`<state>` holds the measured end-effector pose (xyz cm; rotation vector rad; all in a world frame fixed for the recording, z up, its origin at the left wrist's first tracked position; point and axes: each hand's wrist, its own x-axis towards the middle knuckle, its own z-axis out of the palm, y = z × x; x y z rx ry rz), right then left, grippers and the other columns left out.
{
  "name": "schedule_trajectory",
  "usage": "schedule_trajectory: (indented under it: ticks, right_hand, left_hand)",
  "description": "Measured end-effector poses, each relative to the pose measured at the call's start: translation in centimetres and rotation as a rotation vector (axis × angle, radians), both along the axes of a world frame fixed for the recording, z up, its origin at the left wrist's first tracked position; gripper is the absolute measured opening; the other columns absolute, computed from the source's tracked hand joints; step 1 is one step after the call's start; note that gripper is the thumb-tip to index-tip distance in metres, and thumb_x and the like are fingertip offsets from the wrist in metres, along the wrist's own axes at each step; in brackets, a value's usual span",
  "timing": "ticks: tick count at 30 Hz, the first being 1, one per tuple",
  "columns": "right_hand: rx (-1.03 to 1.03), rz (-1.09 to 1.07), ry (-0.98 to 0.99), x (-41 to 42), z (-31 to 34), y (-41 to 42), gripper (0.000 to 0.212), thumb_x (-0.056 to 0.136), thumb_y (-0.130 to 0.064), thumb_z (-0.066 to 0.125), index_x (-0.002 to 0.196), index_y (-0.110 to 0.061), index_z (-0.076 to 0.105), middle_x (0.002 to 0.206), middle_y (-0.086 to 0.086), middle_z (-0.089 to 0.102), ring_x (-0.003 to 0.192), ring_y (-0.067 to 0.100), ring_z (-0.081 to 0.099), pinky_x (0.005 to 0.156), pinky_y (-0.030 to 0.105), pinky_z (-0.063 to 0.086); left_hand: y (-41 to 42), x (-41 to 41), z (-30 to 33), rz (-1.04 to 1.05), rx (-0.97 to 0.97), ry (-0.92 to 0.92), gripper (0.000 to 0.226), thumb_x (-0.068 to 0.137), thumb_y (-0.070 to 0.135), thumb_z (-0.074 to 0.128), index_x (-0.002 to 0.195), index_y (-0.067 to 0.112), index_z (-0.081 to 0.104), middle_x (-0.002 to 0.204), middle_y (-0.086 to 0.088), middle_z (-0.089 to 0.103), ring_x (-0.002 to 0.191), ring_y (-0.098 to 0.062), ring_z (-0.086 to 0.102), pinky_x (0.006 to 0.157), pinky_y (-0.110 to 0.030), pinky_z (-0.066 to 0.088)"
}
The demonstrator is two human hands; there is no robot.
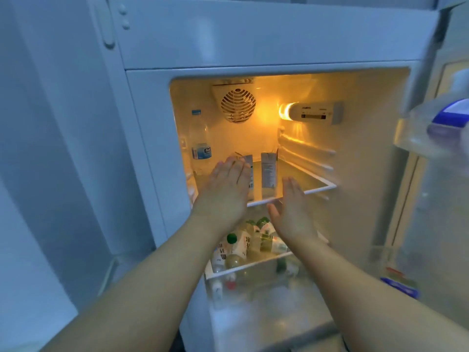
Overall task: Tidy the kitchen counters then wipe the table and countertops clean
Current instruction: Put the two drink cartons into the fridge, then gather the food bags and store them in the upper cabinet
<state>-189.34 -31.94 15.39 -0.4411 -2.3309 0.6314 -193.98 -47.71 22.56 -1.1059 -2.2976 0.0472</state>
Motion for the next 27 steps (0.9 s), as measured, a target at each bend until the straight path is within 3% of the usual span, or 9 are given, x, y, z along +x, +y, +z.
schedule_trajectory:
  ticks: [3, 6, 8, 13, 16, 21, 27]
  right_hand:
    - [-0.013, 0.030, 0.009, 2.1, -1.6, -2.2, 0.073, 0.093, -0.021, 0.058, 0.152, -0.008, 0.018, 0.160, 0.010, 0.017, 0.147, 0.025, 0.014, 0.121, 0.039, 0.012]
    - [-0.021, 0.057, 0.034, 4.1, -3.2, -4.6, 0.070, 0.092, -0.020, 0.059, 0.151, -0.007, 0.023, 0.158, 0.010, 0.022, 0.146, 0.026, 0.018, 0.120, 0.039, 0.016]
    - [0.011, 0.087, 0.071, 5.2, -4.3, -6.5, 0.065, 0.092, -0.019, 0.058, 0.148, -0.006, 0.029, 0.155, 0.011, 0.029, 0.144, 0.026, 0.024, 0.119, 0.039, 0.020]
    - [0.196, 0.261, 0.115, 7.8, -7.3, -11.4, 0.057, 0.090, -0.019, 0.054, 0.143, -0.004, 0.039, 0.150, 0.012, 0.036, 0.139, 0.028, 0.033, 0.116, 0.041, 0.027]
    - [0.315, 0.406, 0.070, 8.5, -9.2, -15.1, 0.058, 0.088, -0.022, 0.047, 0.141, -0.003, 0.041, 0.147, 0.015, 0.040, 0.136, 0.031, 0.037, 0.113, 0.047, 0.031]
    - [0.362, 0.548, 0.034, 8.3, -11.0, -20.9, 0.058, 0.085, -0.017, 0.064, 0.138, -0.004, 0.045, 0.144, 0.013, 0.042, 0.132, 0.029, 0.039, 0.115, 0.041, 0.028]
    - [0.364, 0.725, 0.011, 6.9, -12.0, -28.1, 0.060, 0.084, -0.013, 0.066, 0.138, 0.000, 0.044, 0.143, 0.016, 0.044, 0.132, 0.029, 0.037, 0.117, 0.042, 0.022]
  left_hand:
    - [-1.3, 3.2, -0.9, -0.083, 0.003, -0.002, 0.078, 0.088, 0.039, 0.004, 0.146, -0.003, 0.037, 0.152, -0.021, 0.037, 0.145, -0.037, 0.025, 0.118, -0.043, 0.005]
    - [-4.3, 5.0, -3.2, -0.059, 0.044, 0.099, 0.052, 0.093, 0.022, 0.038, 0.137, -0.003, 0.050, 0.139, -0.021, 0.053, 0.136, -0.039, 0.042, 0.116, -0.047, 0.021]
    - [-6.9, 5.6, -4.9, -0.072, 0.101, 0.146, 0.052, 0.091, 0.016, 0.054, 0.139, -0.003, 0.048, 0.142, -0.020, 0.050, 0.137, -0.038, 0.041, 0.118, -0.049, 0.025]
    - [-14.4, 7.1, -8.2, -0.136, 0.115, 0.130, 0.052, 0.100, 0.023, 0.039, 0.147, 0.001, 0.038, 0.155, -0.015, 0.035, 0.146, -0.031, 0.027, 0.121, -0.045, 0.016]
    - [-19.8, 8.0, -10.9, -0.022, 0.125, 0.034, 0.053, 0.100, 0.025, 0.038, 0.147, 0.000, 0.037, 0.156, -0.014, 0.033, 0.146, -0.029, 0.027, 0.119, -0.048, 0.020]
    - [-27.8, 9.5, -14.0, 0.199, 0.114, -0.073, 0.054, 0.099, 0.026, 0.038, 0.146, -0.001, 0.039, 0.152, -0.017, 0.039, 0.143, -0.032, 0.032, 0.118, -0.047, 0.023]
    - [-35.1, 11.9, -16.8, 0.427, 0.161, -0.175, 0.056, 0.100, 0.029, 0.031, 0.146, -0.002, 0.038, 0.152, -0.017, 0.038, 0.143, -0.032, 0.030, 0.119, -0.047, 0.022]
